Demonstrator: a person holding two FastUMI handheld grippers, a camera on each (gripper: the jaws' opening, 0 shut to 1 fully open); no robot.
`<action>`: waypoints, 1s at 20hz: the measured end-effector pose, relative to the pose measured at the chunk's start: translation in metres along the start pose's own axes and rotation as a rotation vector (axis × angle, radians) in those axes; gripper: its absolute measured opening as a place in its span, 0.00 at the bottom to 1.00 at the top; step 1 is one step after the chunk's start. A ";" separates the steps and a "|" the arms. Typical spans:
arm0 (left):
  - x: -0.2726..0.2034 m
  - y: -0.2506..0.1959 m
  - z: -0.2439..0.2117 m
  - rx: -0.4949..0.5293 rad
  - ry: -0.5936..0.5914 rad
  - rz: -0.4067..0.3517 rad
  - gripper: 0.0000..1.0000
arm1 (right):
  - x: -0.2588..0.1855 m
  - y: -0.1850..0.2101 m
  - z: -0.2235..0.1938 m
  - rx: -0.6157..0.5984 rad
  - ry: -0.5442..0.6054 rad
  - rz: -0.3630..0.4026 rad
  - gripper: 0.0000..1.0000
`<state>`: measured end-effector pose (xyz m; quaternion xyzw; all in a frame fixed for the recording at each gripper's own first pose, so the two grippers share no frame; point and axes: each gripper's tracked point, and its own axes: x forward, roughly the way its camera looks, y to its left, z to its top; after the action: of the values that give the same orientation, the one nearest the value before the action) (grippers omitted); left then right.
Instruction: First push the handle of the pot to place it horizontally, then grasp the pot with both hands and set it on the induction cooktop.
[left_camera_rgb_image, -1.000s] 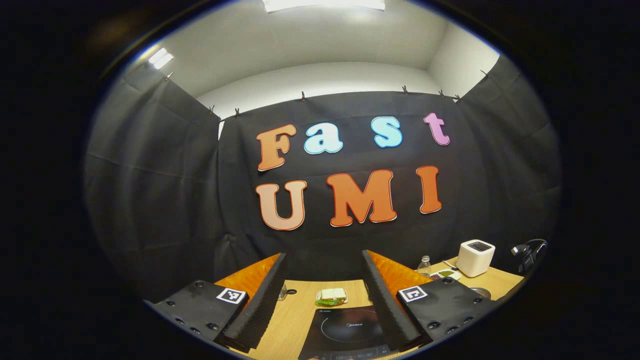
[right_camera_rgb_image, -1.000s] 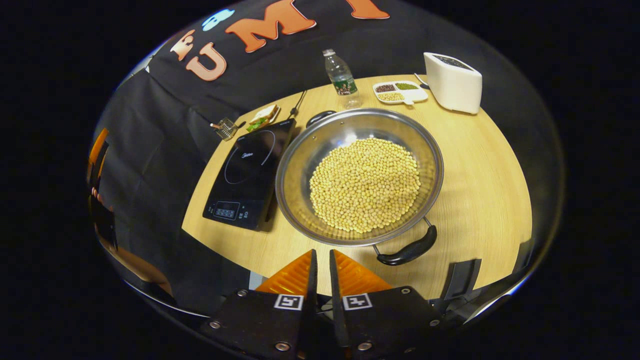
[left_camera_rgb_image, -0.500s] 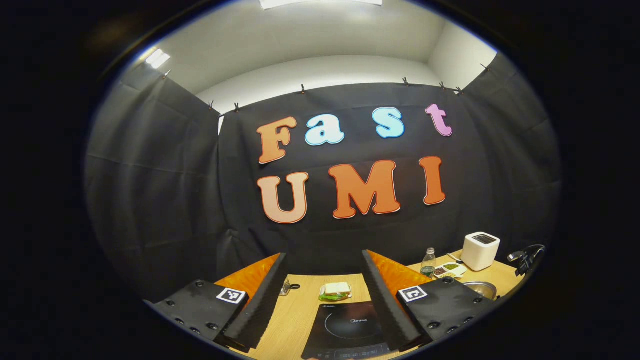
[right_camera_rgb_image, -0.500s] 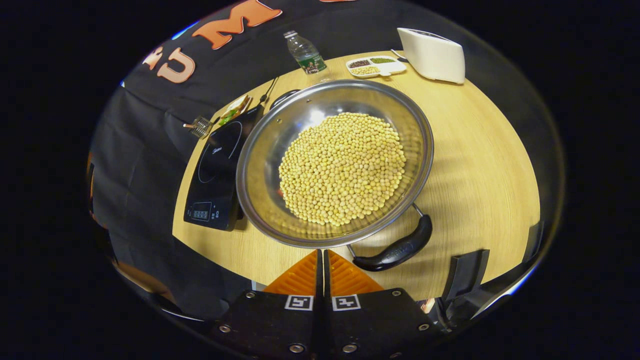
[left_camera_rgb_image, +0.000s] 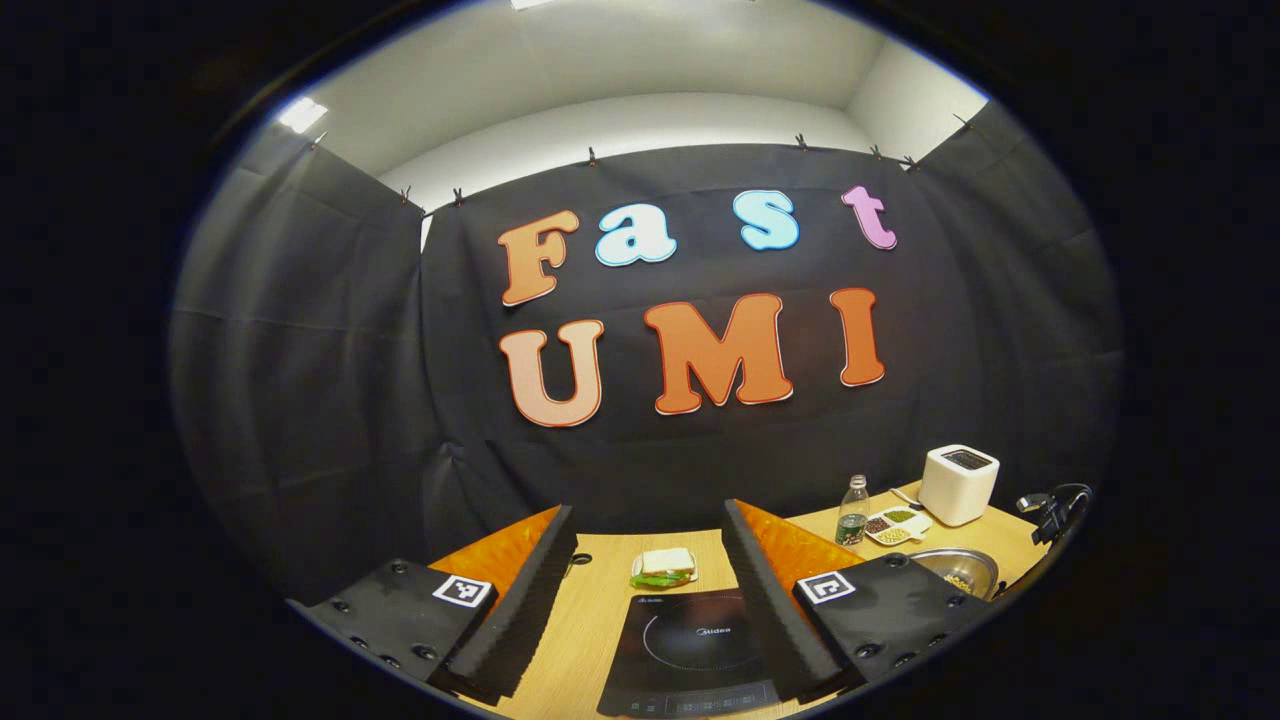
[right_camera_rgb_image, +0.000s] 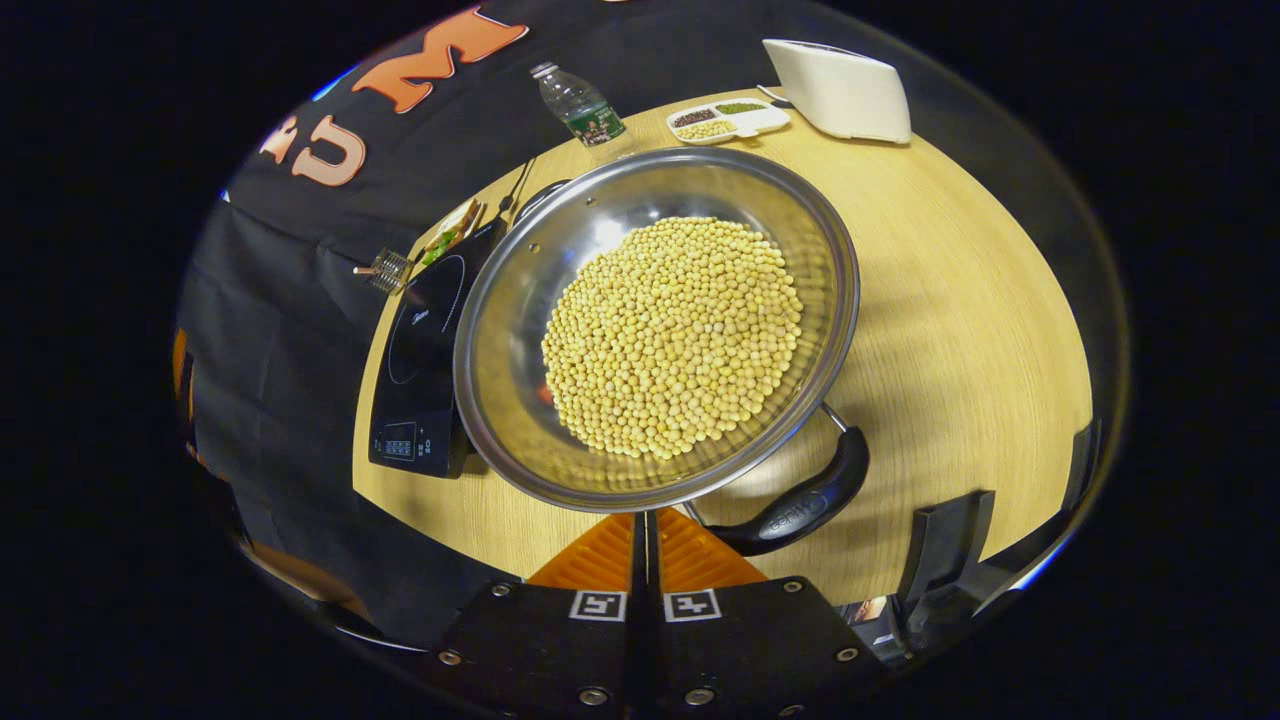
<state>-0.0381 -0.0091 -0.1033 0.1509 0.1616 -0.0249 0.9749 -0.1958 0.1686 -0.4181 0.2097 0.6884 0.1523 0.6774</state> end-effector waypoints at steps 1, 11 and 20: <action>0.002 -0.001 -0.001 0.000 0.004 -0.002 0.95 | 0.000 -0.005 0.003 -0.006 -0.004 -0.018 0.00; 0.011 -0.015 -0.018 0.015 0.040 -0.026 0.99 | -0.003 -0.051 0.036 0.009 -0.068 -0.200 0.00; 0.021 -0.022 -0.032 0.002 0.071 -0.027 0.98 | -0.002 -0.085 0.070 0.081 -0.129 -0.287 0.00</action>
<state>-0.0300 -0.0206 -0.1458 0.1503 0.1982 -0.0331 0.9680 -0.1335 0.0887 -0.4607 0.1457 0.6718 0.0124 0.7261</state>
